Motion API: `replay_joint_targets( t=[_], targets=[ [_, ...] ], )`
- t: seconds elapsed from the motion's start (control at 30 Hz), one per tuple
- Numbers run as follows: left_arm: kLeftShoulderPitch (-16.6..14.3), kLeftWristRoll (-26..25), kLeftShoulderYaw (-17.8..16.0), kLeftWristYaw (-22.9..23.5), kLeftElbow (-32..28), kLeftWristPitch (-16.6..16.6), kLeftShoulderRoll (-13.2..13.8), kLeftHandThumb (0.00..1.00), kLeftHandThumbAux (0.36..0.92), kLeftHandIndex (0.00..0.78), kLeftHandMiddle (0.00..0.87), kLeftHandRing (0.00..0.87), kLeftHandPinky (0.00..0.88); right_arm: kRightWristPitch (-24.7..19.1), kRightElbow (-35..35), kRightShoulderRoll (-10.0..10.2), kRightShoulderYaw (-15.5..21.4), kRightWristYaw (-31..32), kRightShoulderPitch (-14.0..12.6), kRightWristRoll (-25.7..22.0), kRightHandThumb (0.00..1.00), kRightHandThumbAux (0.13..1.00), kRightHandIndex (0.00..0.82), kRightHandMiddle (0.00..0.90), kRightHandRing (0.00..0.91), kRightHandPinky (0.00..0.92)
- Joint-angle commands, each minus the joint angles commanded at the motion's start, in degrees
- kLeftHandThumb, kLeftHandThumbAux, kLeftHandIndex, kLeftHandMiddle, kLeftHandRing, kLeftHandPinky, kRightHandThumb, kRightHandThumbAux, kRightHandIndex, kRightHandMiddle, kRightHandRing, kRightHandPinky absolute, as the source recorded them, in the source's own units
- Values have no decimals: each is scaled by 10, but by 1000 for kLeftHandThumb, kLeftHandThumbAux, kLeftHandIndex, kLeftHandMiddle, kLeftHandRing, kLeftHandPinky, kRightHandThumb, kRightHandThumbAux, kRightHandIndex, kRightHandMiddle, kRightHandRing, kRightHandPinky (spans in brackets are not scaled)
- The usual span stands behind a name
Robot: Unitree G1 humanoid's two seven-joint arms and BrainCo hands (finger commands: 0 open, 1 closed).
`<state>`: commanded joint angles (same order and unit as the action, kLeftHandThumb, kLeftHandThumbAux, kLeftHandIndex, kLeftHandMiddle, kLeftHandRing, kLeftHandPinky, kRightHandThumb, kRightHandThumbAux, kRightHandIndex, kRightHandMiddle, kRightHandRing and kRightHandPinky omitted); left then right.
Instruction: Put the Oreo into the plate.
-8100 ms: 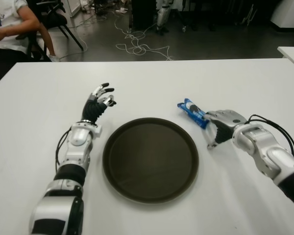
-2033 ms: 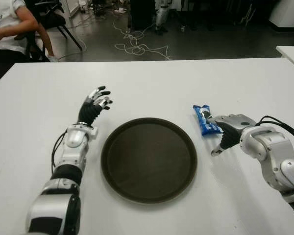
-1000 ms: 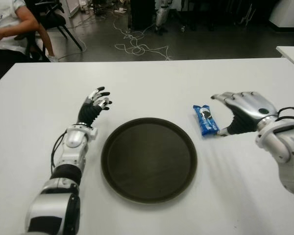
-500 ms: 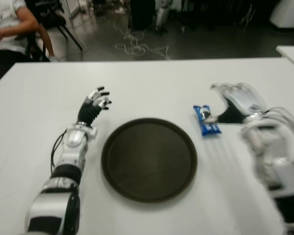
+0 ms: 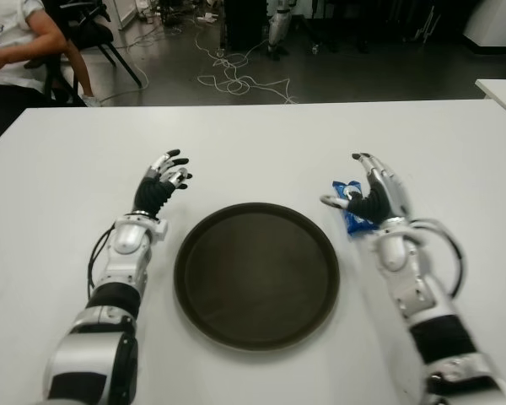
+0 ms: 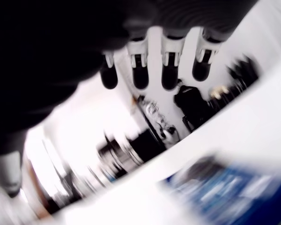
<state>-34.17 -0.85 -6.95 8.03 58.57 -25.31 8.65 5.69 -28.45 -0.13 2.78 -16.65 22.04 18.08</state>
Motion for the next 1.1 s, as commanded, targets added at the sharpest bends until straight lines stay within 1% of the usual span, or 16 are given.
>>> replay_joint_targets(
  t=[0.03,0.1,0.23,0.43,0.67,0.83,0.97,1.1],
  targets=[
    [0,1,0,-1,1,0,0,692,565,159,230,303,340,-5,-4,12,10,1,11,-21,4,537,0,70,90,122],
    [0,2,1,-2,1,0,1,677,566,151,224,299,340,-12,-11,23,18,-2,26,-40,5,529,0,59,76,105],
    [0,3,1,-1,2,-1,1,680,567,150,229,302,345,-12,-22,26,15,-13,33,-49,9,507,0,38,49,76],
    [-1,0,0,5,1,-2,1,673,562,150,229,298,343,-9,-49,10,-31,-58,37,10,24,476,0,5,7,41],
    [-2,2,2,4,3,-1,3,674,560,150,227,305,361,2,-78,-9,-69,-94,40,55,34,491,0,0,0,27],
    [-1,8,6,1,3,-6,4,684,553,152,232,306,350,24,-120,-30,-104,-141,47,102,33,496,0,0,0,20],
    [0,7,7,1,2,-8,4,691,554,157,236,310,349,38,-141,-40,-121,-168,54,121,30,498,0,0,0,11],
    [0,5,6,1,2,-6,3,696,559,155,236,300,326,46,-162,-48,-137,-194,61,140,23,487,0,0,0,2]
  ],
)
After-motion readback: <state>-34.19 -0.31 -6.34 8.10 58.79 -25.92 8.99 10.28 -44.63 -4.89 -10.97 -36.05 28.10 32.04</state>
